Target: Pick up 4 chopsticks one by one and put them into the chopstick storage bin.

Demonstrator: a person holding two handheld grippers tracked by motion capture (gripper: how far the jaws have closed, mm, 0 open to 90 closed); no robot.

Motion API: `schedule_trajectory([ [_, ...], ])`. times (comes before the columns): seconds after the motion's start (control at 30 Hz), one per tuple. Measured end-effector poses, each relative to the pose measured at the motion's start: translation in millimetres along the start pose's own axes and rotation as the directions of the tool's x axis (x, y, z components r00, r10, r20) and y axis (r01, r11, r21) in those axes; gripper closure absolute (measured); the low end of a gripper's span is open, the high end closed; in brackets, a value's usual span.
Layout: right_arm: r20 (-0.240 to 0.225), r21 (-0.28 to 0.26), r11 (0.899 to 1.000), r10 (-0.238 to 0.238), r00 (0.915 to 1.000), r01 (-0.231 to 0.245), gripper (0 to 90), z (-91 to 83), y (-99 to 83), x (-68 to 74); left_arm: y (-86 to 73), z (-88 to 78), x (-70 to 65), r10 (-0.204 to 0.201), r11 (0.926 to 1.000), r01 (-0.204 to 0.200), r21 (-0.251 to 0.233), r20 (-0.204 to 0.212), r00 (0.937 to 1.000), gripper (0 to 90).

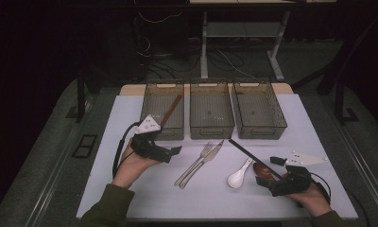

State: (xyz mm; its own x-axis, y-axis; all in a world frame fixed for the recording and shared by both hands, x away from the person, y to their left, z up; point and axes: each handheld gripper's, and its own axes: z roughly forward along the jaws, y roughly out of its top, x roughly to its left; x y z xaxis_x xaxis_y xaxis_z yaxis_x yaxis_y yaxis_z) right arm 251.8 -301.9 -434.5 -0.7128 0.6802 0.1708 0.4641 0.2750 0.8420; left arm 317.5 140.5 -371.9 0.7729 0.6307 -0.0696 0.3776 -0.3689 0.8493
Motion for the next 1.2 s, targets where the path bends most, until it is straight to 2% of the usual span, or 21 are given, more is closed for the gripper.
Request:
schedule_trajectory([
  [0.33,-0.001,0.001,1.000,-0.001,1.0000,0.001,0.6,-0.9,0.1,0.1,-34.1,-5.6,-21.3,0.016,0.9995,-0.015,-0.028,0.024,0.9996,0.0],
  [0.47,0.001,0.003,1.000,-0.004,1.0000,0.004,0.6,-1.4,0.7,-0.3,-46.6,-6.9,-27.4,0.032,0.9993,-0.031,-0.019,0.035,0.9989,0.0],
  [0.53,0.004,0.002,1.000,-0.003,1.0000,0.003,0.6,-2.1,1.2,-0.6,-52.1,-8.5,-30.1,0.029,0.9989,-0.028,-0.037,0.035,0.9989,0.0],
  [0.63,0.010,0.009,1.000,-0.008,0.9999,0.008,0.6,-3.4,2.7,-1.2,-60.3,-8.4,-31.9,0.026,0.9986,-0.024,-0.047,0.046,0.9986,0.0],
  [0.73,0.006,0.021,1.000,-0.009,0.9999,0.009,0.6,-5.2,4.2,-1.8,-66.8,-4.7,-32.9,0.049,0.9984,-0.047,-0.032,0.054,0.9974,0.0],
  [0.87,0.002,0.032,0.999,-0.007,1.0000,0.007,0.6,-7.2,5.4,-2.3,-71.9,0.1,-31.3,0.049,0.9987,-0.048,-0.017,0.085,0.9952,0.0],
  [0.93,-0.001,0.040,0.999,-0.004,1.0000,0.004,0.7,-7.2,5.7,-3.0,-74.0,1.1,-30.5,0.055,0.9985,-0.055,0.001,0.081,0.9952,0.0],
  [1.2,0.006,0.068,0.998,-0.006,1.0000,0.006,2.3,-8.2,9.3,-7.4,-77.7,-1.0,-27.5,0.040,0.9992,-0.040,-0.001,0.101,0.9941,0.0],
])
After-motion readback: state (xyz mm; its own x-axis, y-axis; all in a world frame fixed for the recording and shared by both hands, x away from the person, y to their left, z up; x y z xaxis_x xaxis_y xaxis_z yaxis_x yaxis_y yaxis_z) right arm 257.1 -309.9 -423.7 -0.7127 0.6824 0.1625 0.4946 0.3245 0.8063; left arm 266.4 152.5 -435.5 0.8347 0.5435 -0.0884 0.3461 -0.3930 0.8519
